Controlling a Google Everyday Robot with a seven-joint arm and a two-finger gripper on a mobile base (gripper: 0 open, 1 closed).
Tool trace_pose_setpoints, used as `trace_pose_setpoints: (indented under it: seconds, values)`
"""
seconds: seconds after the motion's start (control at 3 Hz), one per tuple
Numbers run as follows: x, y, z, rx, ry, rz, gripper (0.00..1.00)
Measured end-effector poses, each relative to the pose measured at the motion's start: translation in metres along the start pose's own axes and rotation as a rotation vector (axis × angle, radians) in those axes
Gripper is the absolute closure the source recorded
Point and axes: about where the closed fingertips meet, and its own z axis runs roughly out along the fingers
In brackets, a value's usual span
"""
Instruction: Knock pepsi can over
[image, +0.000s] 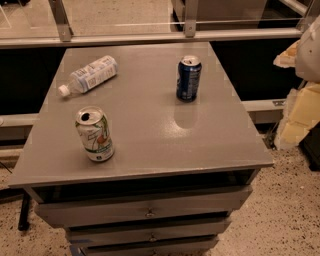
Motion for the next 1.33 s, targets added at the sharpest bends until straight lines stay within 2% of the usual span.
trace_pose_setpoints:
  seconds: [0.33,0.67,1.0,1.33]
  values:
    - [-0.003,-0.001,0.002,0.007,-0.011,0.004,0.00]
    - [-0.016,-0.011,0.021,0.022,-0.066,0.004,0.00]
    - [-0.034,-0.038,0.061,0.040,-0.159,0.034,0.00]
    - [-0.048,-0.065,0.097,0.050,-0.248,0.092,0.00]
